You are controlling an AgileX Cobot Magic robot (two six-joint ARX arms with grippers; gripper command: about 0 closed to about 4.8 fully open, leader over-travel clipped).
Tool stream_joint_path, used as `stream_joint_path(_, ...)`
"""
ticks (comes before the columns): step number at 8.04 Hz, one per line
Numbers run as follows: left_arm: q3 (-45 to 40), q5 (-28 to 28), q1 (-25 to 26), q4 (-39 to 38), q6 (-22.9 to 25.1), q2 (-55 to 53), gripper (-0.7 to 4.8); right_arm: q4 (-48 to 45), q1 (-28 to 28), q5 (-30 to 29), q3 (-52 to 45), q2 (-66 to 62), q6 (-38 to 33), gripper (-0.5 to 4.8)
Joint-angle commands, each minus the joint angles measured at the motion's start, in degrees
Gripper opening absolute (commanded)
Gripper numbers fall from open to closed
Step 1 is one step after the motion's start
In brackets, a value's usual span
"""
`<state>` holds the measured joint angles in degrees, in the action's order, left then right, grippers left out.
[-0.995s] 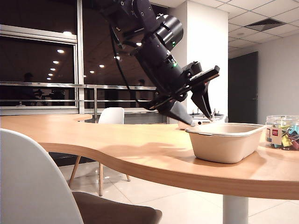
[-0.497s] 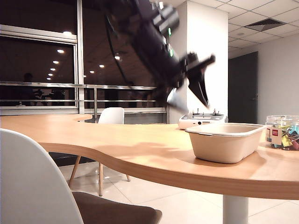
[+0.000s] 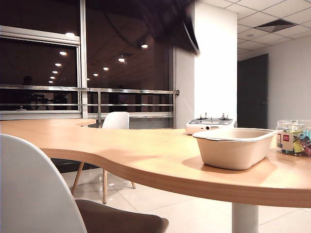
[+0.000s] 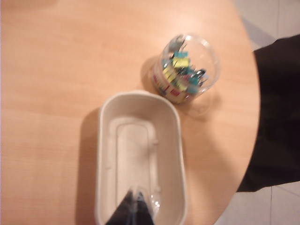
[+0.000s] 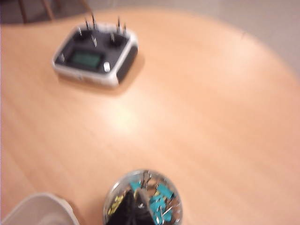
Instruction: Pick up the box filled with clips, pour some clips from it into the rectangular paper box, and then put the clip box back on the table.
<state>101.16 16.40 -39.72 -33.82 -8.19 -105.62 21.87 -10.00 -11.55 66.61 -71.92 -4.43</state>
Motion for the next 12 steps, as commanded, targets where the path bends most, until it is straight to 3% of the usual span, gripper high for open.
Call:
stream_joint_path(1, 0.1, -1.4, 0.4, -0.6, 1.4, 8.0, -0.06, 8.9, -0.5, -5.1, 10.3, -18.4, 8.0, 2.11)
stream_joint_path(3, 0.1, -1.2, 0.4, -0.4, 1.3, 8.5, -0.06, 11.2, -0.6, -4.7, 11.2, -22.9, 10.1, 2.11)
stream_joint_path(4, 0.1, -1.2, 0.4, -0.4, 1.3, 8.5, -0.06, 11.3, -0.6, -0.6, 11.2, -26.2, 12.1, 2.10)
stream_joint_path(8, 0.1, -1.2, 0.4, -0.9, 1.3, 8.5, -0.06, 10.4, -0.7, 1.2, 11.2, -33.0, 12.1, 2.03)
stream_joint_path(9, 0.1, -1.2, 0.4, -0.8, 1.3, 8.5, -0.06, 9.9, -0.7, 1.4, 11.2, -34.3, 12.1, 1.74)
stream_joint_path(10, 0.1, -1.2, 0.4, -0.7, 1.3, 8.5, -0.06, 8.7, -0.6, 2.9, 11.2, -35.6, 11.7, 0.02)
stream_joint_path(12, 0.1, -1.2, 0.4, -0.8, 1.3, 8.5, -0.06, 6.9, 0.4, 2.2, 11.3, -31.8, 12.6, -0.01)
